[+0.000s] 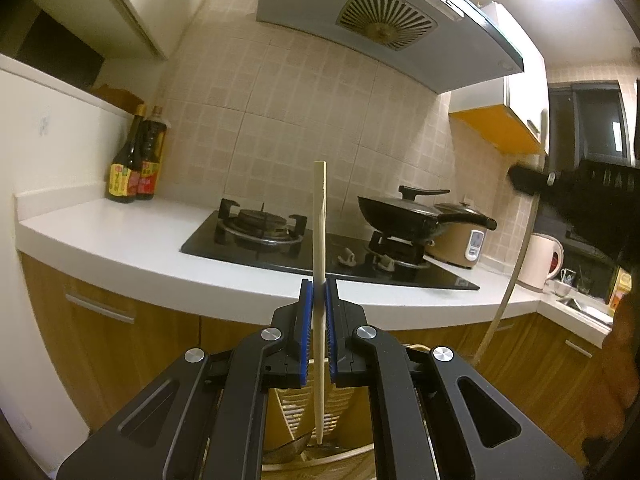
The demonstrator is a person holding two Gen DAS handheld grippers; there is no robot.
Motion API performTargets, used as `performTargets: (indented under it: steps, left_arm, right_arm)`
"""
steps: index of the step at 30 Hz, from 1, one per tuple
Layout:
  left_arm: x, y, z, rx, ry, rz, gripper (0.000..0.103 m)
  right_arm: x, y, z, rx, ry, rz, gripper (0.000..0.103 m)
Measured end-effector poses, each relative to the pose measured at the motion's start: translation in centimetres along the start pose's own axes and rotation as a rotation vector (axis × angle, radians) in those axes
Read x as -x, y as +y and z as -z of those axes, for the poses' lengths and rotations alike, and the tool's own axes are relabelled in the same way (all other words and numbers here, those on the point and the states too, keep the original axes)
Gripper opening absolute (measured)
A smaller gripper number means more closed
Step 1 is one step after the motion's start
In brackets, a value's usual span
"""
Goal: Organize utensils
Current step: 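Open the right tool to drop its chopstick while the left tool releases its chopstick into the basket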
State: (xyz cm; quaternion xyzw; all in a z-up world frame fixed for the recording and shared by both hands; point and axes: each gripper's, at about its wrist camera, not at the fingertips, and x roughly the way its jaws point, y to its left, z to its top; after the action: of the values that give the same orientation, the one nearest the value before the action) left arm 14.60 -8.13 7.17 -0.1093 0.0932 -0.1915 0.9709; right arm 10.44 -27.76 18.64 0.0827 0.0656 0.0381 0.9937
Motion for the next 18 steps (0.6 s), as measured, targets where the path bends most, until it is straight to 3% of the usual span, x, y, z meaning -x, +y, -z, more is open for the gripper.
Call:
performTargets:
  steps: [6, 15, 16, 17, 18]
  left_arm:
    - [0.0, -0.1, 0.2, -0.008, 0.0, -0.004, 0.005]
    - [0.1, 0.1, 0.4, -0.003, 0.001, 0.009, 0.007]
    - [0.2, 0.2, 0.3, 0.002, 0.004, 0.012, 0.013]
    - [0.3, 0.3, 0.2, 0.01, 0.006, 0.016, 0.017]
    - [0.5, 0.4, 0.1, 0.016, 0.004, 0.018, 0.024]
  right_arm:
    - [-1.5, -0.4, 1.1, 0.008, -0.024, 0.036, 0.004]
    - [-2.9, -1.1, 4.1, -0.012, 0.035, 0.019, 0.005]
    - [-2.9, -1.2, 4.2, -0.018, 0.058, 0.002, 0.009]
    - [-2.8, -1.3, 4.2, -0.027, 0.078, -0.015, 0.023]
    - [-2.7, -1.4, 4.3, -0.036, 0.091, -0.029, 0.048]
